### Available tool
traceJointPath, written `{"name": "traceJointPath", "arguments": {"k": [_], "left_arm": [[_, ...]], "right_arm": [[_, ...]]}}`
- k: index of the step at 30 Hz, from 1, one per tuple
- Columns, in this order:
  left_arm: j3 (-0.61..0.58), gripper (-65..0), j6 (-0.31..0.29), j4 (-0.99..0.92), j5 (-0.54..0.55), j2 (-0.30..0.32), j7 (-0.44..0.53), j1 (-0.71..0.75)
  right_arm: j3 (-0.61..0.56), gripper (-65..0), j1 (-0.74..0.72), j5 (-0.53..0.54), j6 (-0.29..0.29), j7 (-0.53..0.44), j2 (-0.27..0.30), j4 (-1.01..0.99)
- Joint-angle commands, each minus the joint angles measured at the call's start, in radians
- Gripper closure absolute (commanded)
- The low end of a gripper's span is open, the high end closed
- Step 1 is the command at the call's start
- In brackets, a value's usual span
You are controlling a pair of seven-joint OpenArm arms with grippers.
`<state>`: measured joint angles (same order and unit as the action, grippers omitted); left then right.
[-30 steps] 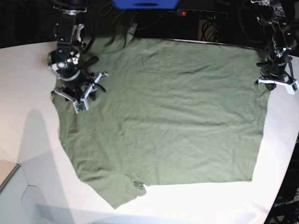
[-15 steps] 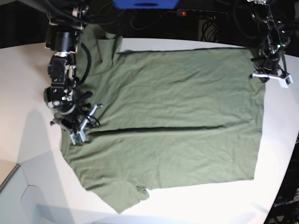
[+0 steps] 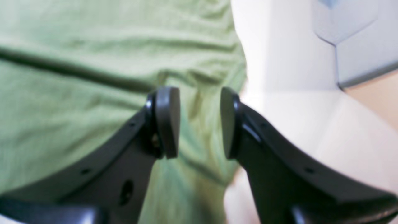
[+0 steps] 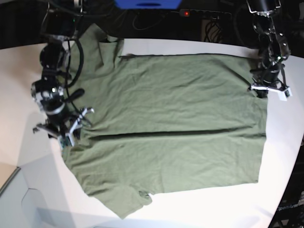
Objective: Layout the t-shirt on the table in an organized manner, then fold the t-shirt properly
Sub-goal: 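Grasp the collar-end corners with both grippers and pull them apart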
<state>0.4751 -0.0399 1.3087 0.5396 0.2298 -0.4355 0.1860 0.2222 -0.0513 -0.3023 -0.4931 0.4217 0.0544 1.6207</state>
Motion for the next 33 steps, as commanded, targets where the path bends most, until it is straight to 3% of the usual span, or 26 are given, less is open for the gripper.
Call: {"name": "traceJointPath", "arguments": {"k": [1, 9, 15, 20, 25, 33], "left_arm": [[-0.002, -0.1, 0.033, -0.025, -0.029, 0.012, -0.081, 0.000], [-0.002, -0.1, 0.033, -0.056, -0.022, 0.073, -0.081, -0.024], [-0.005, -0.1, 0.033, 0.029, -0.020, 0.066, -0.092, -0.021], [0.001, -0.1, 0.033, 0.203, -0.020, 0.023, -0.092, 0.046], [0.001, -0.1, 0.034, 0.343, -0.020, 0.023, -0.092, 0.102], [0.139, -0.5, 0.034, 0.363, -0.020, 0.019, -0.093, 0.203]], "right_arm": [[0.001, -22.0, 0.008, 0.007, 0.006, -0.014, 0.003, 0.040], [0.001, -22.1, 0.216, 0.008, 0.006, -0.014, -0.034, 0.122], [0.001, -21.9, 0.284, 0.010, 0.006, -0.014, -0.034, 0.125], [0.010, -22.1, 0.330, 0.010, 0.006, -0.017, -0.035, 0.175], [0.039, -22.1, 0.360, 0.010, 0.004, -0.017, -0.069, 0.258], [0.042, -22.0, 0.448, 0.012, 0.003, -0.016, -0.089, 0.296]]}}
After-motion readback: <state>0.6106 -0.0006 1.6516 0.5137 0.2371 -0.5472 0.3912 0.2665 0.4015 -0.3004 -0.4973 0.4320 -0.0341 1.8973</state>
